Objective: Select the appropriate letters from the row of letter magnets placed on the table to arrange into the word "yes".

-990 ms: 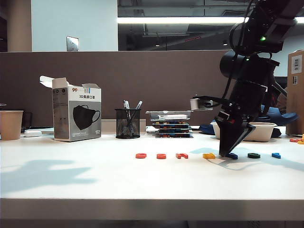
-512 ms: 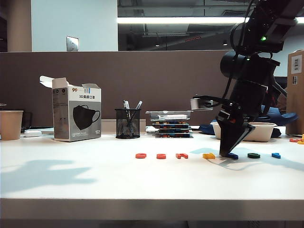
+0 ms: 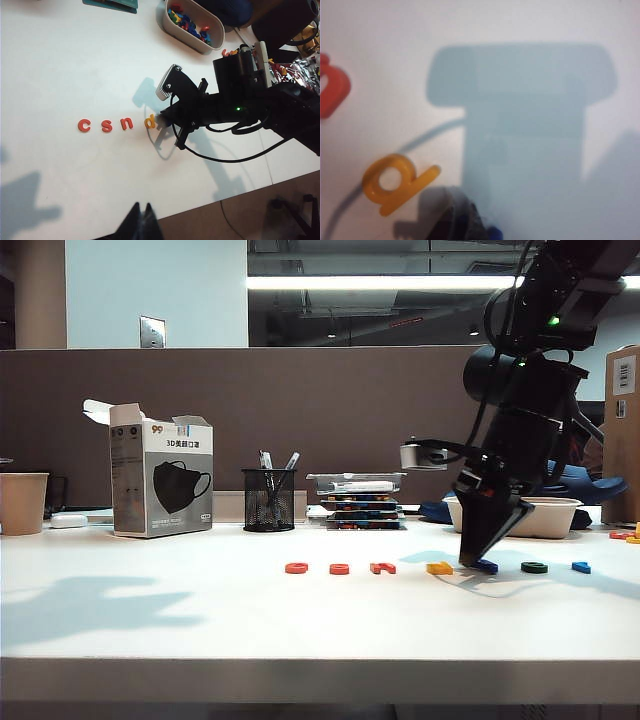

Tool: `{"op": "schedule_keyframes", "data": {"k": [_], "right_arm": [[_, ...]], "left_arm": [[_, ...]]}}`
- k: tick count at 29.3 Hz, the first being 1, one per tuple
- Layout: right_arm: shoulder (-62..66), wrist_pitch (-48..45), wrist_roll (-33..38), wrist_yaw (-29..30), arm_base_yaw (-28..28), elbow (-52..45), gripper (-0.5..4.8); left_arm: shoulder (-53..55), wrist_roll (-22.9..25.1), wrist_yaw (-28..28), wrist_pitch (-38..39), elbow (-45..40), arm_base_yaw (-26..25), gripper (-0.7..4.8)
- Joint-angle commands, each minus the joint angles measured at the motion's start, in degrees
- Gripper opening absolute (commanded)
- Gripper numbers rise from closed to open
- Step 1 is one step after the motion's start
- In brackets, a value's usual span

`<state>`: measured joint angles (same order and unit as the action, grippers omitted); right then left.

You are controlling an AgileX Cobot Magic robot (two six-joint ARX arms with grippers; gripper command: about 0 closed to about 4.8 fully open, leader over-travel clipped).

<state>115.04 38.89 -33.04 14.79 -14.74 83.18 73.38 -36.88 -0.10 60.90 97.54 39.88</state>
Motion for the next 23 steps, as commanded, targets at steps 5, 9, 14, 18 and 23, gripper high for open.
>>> {"op": "schedule_keyframes", "data": {"k": [5,9,14,18,23], "right_arm": [[-1.9,-0.5,0.9,0.8,-0.2,1.0,-0.01],[-2.9,0.3,1.9,2.1,-0.2,1.0,-0.01],[-4.5,1.0,7.5,3.6,-0.2,1.0,-0.02],[-6.2,2.5,10.2,3.6,-0.3,1.0,-0.02],[-8.2,5.2,13.1,3.1,-1.4,1.0,-0.02]], "left_arm": [[-0.2,0.5,-0.3,-0.4,0.2,0.0,-0.05],[-0.2,0.5,-0.3,-0.4,0.2,0.0,-0.05],[-0.2,0.5,-0.3,-0.4,0.2,0.0,-0.05],[-0.2,0.5,-0.3,-0.6,0.2,0.0,-0.05],[-0.2,0.5,-0.3,-0.7,0.2,0.0,-0.05]]}}
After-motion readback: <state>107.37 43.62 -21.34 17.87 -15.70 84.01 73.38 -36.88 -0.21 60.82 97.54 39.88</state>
